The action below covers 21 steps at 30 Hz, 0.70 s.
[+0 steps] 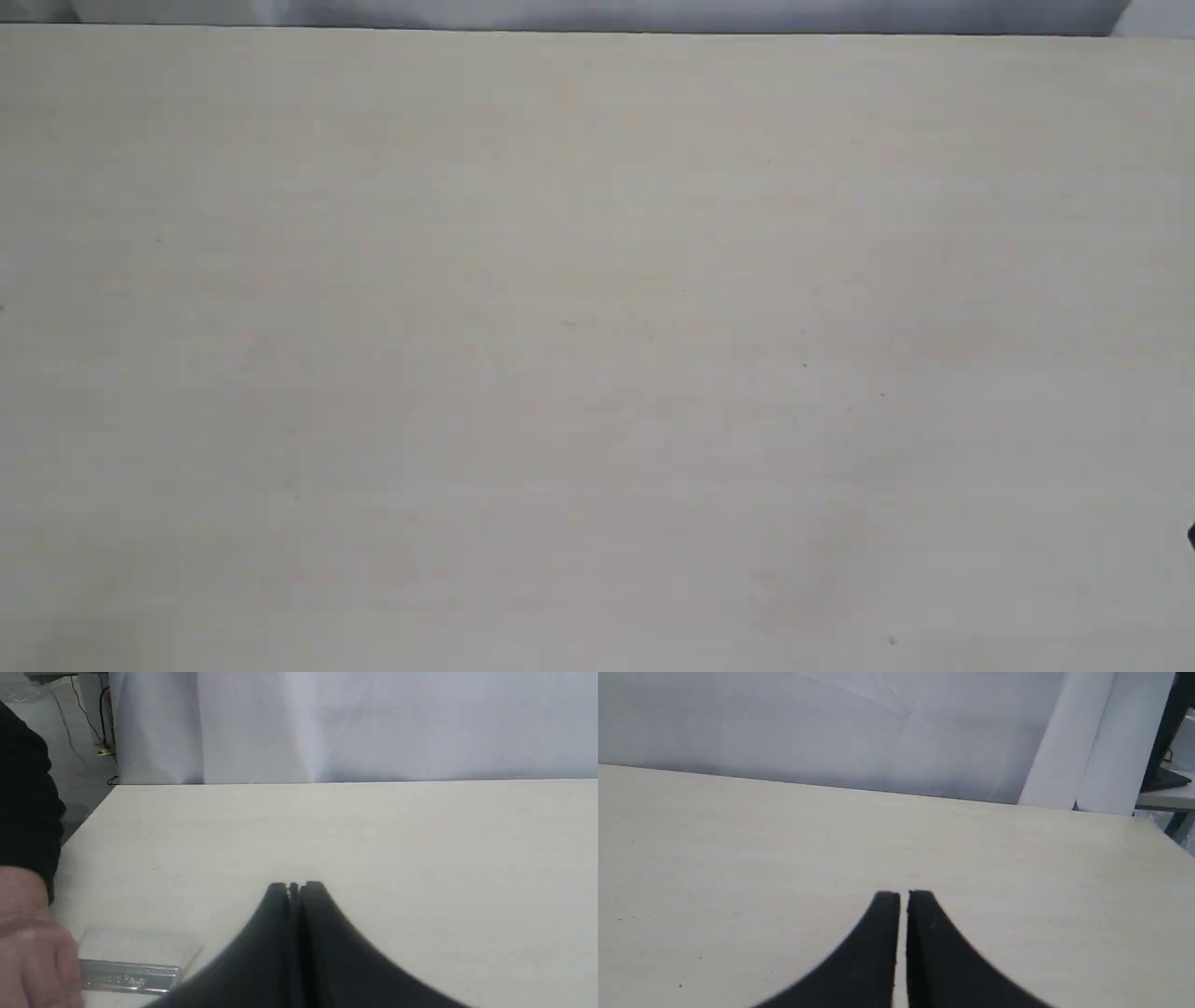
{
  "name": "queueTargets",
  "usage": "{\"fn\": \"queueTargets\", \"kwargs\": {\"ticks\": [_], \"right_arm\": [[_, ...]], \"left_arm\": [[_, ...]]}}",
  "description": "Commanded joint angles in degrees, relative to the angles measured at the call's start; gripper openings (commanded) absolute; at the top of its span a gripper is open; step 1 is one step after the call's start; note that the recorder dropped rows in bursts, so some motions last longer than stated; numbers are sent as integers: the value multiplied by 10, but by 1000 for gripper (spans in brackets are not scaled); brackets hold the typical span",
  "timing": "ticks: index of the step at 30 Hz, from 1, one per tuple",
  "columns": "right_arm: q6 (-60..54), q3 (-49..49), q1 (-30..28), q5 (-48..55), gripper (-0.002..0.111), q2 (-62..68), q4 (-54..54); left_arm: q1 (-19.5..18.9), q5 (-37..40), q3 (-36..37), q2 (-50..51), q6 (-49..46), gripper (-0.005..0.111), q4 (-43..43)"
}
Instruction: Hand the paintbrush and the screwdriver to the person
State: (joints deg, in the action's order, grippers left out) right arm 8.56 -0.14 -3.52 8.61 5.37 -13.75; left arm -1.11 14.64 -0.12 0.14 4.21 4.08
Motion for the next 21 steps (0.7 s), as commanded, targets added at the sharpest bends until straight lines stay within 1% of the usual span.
{"fn": "queueTargets", "kwargs": {"ticks": [1,6,11,21], "right_arm": [[-15,1,-3,13,5,-2,13],[-19,1,-3,24,5,-2,19],[-62,1,-3,27,5,-12,54],[-63,1,-3,77,5,-50,54]], "left_arm": [[5,-3,1,-1,1,0,-1],[5,-3,1,-1,1,0,-1],[5,-3,1,-1,1,0,-1],[5,-3,1,-1,1,0,-1]]}}
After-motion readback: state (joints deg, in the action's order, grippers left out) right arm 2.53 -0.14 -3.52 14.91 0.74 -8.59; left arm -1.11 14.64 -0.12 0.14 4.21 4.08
